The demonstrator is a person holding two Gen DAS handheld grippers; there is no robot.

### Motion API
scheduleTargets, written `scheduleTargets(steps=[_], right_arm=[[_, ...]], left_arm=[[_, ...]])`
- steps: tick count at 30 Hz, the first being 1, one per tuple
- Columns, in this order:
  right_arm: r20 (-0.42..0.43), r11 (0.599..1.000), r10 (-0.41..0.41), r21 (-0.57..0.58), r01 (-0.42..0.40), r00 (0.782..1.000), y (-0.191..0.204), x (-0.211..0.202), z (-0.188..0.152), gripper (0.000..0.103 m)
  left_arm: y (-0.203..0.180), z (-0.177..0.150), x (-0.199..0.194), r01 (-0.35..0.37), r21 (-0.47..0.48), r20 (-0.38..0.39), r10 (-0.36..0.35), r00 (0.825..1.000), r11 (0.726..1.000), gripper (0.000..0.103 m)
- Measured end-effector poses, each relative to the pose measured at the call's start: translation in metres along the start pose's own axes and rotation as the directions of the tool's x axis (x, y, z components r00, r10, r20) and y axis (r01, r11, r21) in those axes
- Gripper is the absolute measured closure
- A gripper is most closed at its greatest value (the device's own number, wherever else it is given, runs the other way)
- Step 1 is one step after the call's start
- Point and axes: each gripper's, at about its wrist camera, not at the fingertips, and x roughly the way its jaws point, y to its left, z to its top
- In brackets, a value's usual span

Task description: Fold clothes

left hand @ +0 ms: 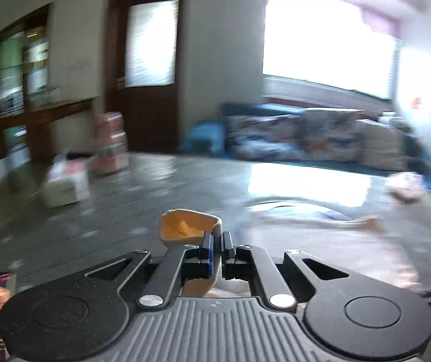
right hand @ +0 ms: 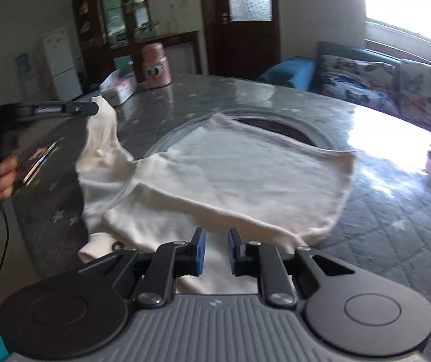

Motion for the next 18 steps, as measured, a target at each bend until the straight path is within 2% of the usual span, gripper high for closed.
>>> scheduleTargets(steps=[3,5,7,11,13,15,18], right_arm=[[0.011,0.999,-0.027,0.032,0.027,1.000,-0.012,-0.007,-0.003,0.088],[0.018,0.998,-0.045,0.054,0.044,0.999,-0.020,-0.012,-0.005,0.088],[0.013,0.995,-0.060,0.081,0.059,0.998,-0.028,-0.013,-0.009,0.088],[-0.006,0.988,-0.066,0.137,0.067,0.998,-0.041,-0.013,-0.017,0.088],[-0.011,0.985,-0.063,0.159,0.064,0.998,-0.045,-0.012,-0.019,0.088],[-0.012,0.984,-0.057,0.171,0.059,0.998,-0.046,-0.010,-0.020,0.088],[-0.007,0.983,-0.042,0.177,0.043,0.999,-0.045,-0.006,-0.016,0.088]], left_arm=[[-0.041,0.000,-0.012,0.150,0.047,0.016,-0.151,0.988,0.988,0.098],[-0.065,-0.003,-0.014,0.247,0.066,0.000,-0.247,0.969,0.967,0.098],[-0.088,-0.011,-0.014,0.310,0.096,-0.031,-0.308,0.951,0.946,0.098],[-0.121,-0.036,-0.004,0.392,0.137,-0.129,-0.376,0.918,0.910,0.098],[-0.129,-0.048,0.001,0.440,0.158,-0.182,-0.411,0.893,0.884,0.098],[-0.138,-0.058,0.002,0.441,0.188,-0.204,-0.404,0.892,0.878,0.097],[-0.138,-0.065,0.008,0.454,0.182,-0.254,-0.405,0.879,0.872,0.094]])
